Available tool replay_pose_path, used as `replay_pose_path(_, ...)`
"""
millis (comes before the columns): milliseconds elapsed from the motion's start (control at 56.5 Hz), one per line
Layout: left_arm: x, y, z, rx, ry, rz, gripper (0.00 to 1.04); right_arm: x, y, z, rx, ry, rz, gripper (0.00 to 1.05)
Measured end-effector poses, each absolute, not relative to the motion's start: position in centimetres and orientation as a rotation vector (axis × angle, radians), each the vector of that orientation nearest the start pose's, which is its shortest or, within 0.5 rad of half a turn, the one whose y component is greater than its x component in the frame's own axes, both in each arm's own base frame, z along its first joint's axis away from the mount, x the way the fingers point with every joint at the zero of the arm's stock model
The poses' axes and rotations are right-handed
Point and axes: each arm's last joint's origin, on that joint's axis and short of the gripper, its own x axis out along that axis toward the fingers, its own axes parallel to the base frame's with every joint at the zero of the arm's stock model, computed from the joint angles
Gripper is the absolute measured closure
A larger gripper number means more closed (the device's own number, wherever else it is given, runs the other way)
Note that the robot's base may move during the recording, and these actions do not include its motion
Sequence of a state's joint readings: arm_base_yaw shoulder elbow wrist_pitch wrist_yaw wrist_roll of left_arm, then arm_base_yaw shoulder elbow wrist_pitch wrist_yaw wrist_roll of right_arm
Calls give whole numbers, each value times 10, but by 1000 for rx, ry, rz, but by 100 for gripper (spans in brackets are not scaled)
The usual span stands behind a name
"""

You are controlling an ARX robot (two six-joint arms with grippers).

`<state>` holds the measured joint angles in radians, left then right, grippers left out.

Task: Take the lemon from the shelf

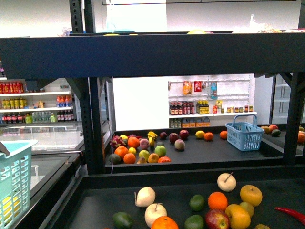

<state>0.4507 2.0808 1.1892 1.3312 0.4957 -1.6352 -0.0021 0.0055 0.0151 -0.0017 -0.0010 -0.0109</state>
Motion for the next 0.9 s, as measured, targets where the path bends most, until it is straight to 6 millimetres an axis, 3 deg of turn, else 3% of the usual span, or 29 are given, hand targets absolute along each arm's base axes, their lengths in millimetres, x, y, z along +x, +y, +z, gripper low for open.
replay_pose_path(319, 389, 195, 210, -1405, -270, -337, 98, 97, 0, 168, -11, -8, -1, 7)
replay_pose_path(567, 392, 196, 193, -1438, -236, -319, 98, 97, 0, 168, -11, -8, -1, 7)
replay_pose_path(903, 393, 196, 191, -1429, -222, -325, 98, 97, 0, 168, -11, -8, -1, 7)
